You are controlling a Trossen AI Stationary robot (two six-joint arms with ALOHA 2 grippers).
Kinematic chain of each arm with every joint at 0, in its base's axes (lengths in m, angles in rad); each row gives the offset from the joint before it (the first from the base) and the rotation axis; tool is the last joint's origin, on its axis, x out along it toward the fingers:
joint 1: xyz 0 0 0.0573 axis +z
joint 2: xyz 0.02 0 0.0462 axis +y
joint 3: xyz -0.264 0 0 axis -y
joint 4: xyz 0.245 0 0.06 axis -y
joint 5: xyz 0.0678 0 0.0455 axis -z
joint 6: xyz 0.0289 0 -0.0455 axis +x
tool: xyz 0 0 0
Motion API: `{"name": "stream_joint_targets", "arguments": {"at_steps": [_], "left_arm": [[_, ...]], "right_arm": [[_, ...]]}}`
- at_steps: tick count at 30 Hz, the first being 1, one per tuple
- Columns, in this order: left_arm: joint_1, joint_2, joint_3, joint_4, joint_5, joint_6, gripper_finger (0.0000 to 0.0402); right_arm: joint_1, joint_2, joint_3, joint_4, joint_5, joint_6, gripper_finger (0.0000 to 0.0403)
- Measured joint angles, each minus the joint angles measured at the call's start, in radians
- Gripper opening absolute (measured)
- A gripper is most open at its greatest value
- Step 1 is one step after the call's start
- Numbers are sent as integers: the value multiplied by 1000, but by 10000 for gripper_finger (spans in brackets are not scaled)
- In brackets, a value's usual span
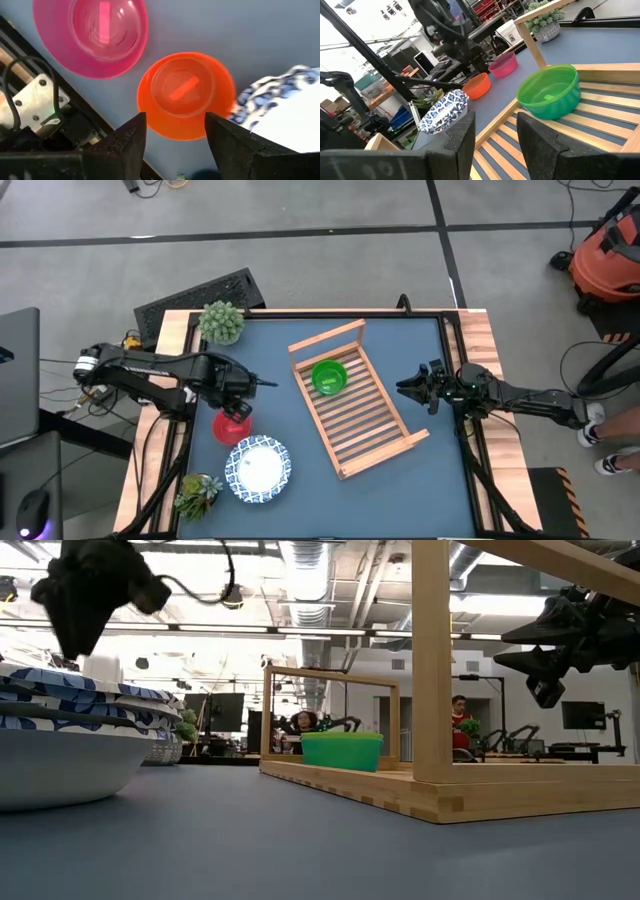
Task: Place and stack bowls onto a shelf
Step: Stack the orange bowl on top of the green bowl
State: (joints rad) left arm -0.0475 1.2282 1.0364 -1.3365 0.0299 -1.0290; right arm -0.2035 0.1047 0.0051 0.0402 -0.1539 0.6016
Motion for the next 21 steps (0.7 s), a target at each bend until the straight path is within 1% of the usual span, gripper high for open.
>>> {"name": "stream_joint_targets", "arguments": {"at_steps": [6,17,21], "left_arm": [[-6,0,-92,21,53,28,186],[-52,0,-195,82,42,156,186],[-59,0,-236,93,38,180,186]], "right_arm": [[0,0,0,0,0,1,171],[0,0,0,0,1,3,171],[0,0,0,0,1,3,171]]}}
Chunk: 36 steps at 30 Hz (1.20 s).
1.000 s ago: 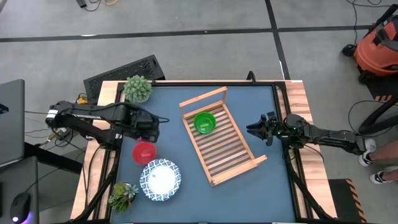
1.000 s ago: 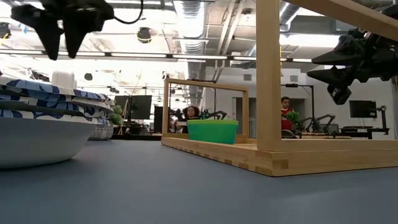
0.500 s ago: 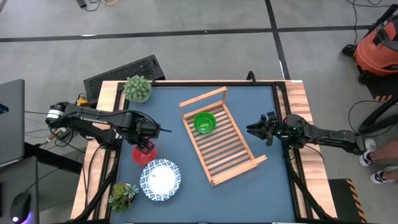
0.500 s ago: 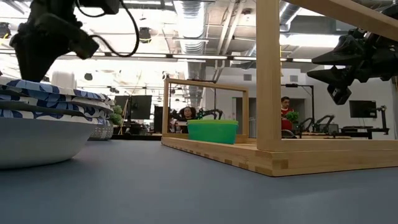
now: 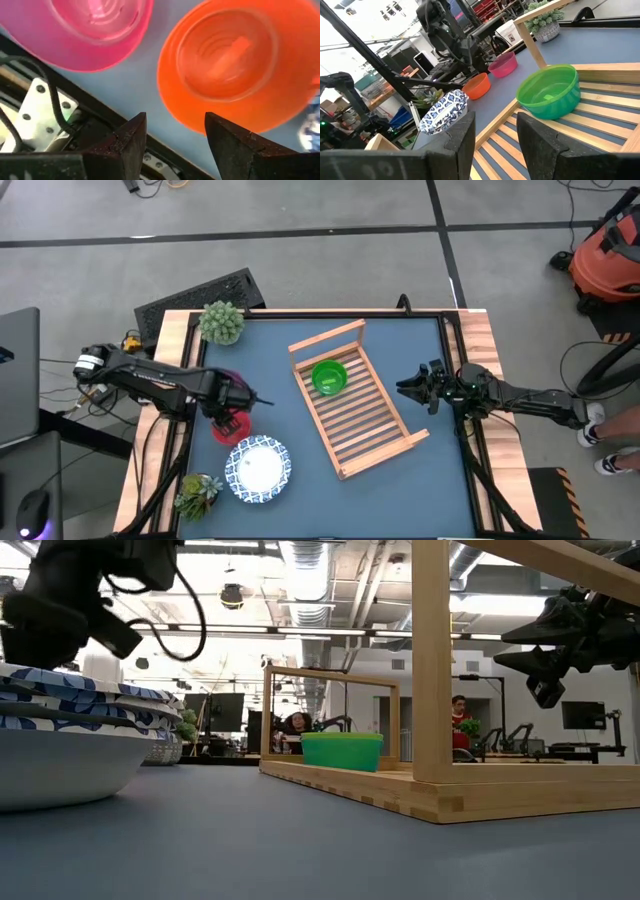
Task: Place and stack bowls onto a shelf
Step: Stack the orange bowl on top of the green bowl
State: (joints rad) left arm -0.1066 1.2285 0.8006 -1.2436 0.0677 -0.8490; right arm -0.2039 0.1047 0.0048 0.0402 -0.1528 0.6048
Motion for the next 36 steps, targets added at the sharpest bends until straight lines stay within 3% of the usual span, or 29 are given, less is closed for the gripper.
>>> {"name": "stream_joint_targets", "arguments": {"at_steps": [16,21,27,36], "left_arm": [[0,0,-142,162,33,-36,176],[0,0,-167,172,35,-55,133],[1,0,-167,171,39,-90,20],[1,0,-141,166,29,-188,1]], "right_arm": [[0,0,0,0,1,0,171],[0,0,0,0,1,0,171],[0,0,0,0,1,-3,171],[-1,0,0,0,1,-3,171]]}}
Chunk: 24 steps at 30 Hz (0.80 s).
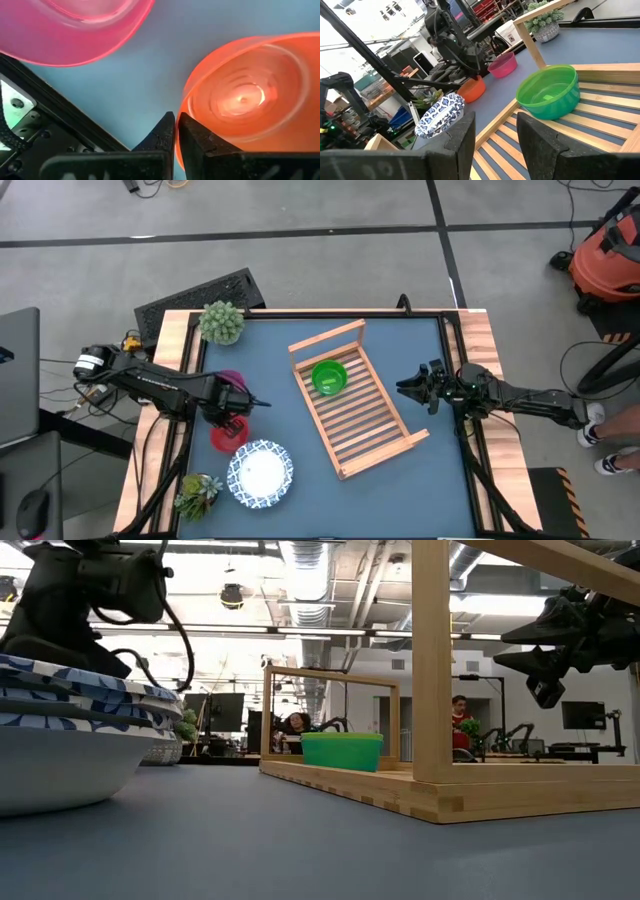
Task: Place and stack bowls onto a shelf
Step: Stack the orange bowl on top of the green bowl
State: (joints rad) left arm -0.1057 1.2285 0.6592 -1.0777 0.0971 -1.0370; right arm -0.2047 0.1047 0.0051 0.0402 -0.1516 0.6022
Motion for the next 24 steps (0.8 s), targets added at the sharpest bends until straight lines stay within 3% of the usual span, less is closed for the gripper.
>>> {"name": "stream_joint_targets", "arguments": {"at_steps": [17,24], "left_arm": [[95,0,186,-7,-96,-202,1],[129,0,321,129,-140,-344,0]], "right_arm": [[0,0,0,0,0,-8,171],[0,0,0,0,0,-8,171]]}}
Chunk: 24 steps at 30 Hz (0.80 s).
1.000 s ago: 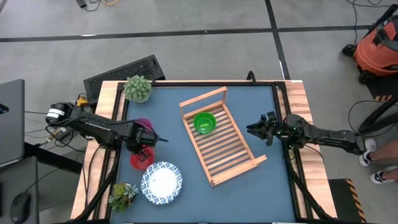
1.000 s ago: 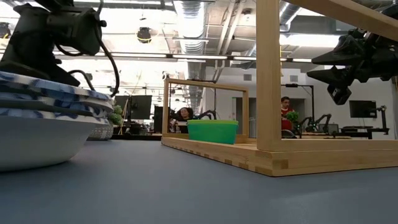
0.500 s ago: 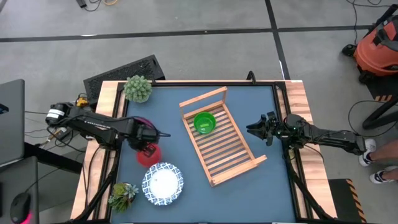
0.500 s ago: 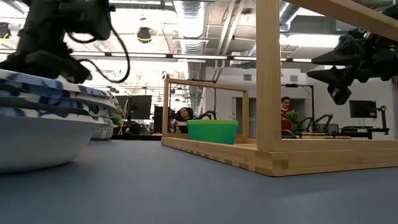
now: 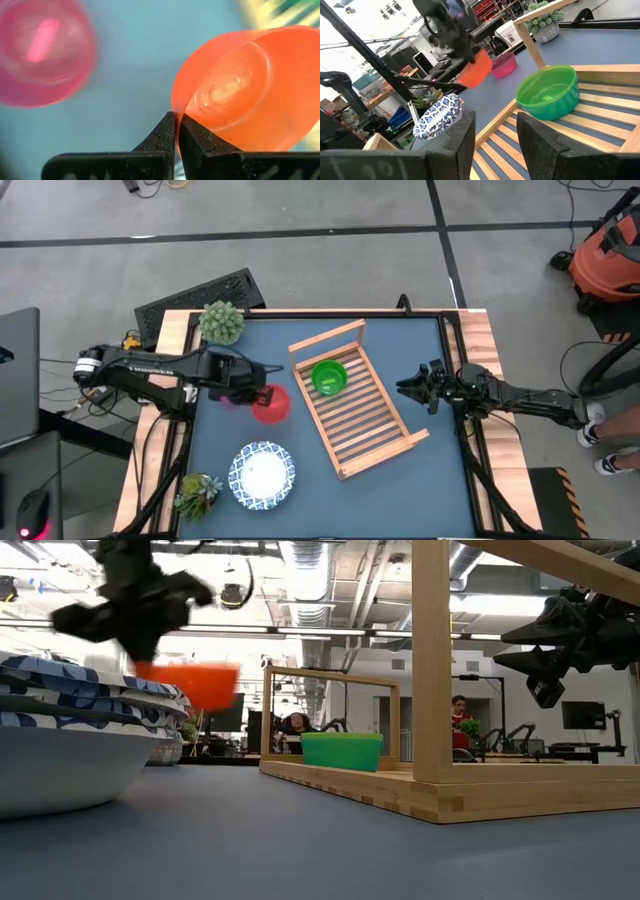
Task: Place and stack bowls onto a shelf
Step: Stack the orange bowl on top of the green bowl
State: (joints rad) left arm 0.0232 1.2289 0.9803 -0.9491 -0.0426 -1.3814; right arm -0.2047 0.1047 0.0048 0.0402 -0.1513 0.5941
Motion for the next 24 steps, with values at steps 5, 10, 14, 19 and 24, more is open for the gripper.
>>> {"name": "stream_joint_targets", "arguments": {"at_steps": [5,10,14,19,24], "left_arm": [[4,0,67,178,-136,-158,0],[4,1,69,370,-259,-423,0],[8,41,70,438,-302,-568,0],[11,137,69,513,-246,-669,0],[42,236,69,652,-204,-661,0]], "right_arm": [[0,0,0,0,0,0,171],[0,0,0,0,0,0,171],[0,0,0,0,1,0,171],[-1,2,0,-1,2,0,171],[-1,9,0,-2,8,5,171]]}}
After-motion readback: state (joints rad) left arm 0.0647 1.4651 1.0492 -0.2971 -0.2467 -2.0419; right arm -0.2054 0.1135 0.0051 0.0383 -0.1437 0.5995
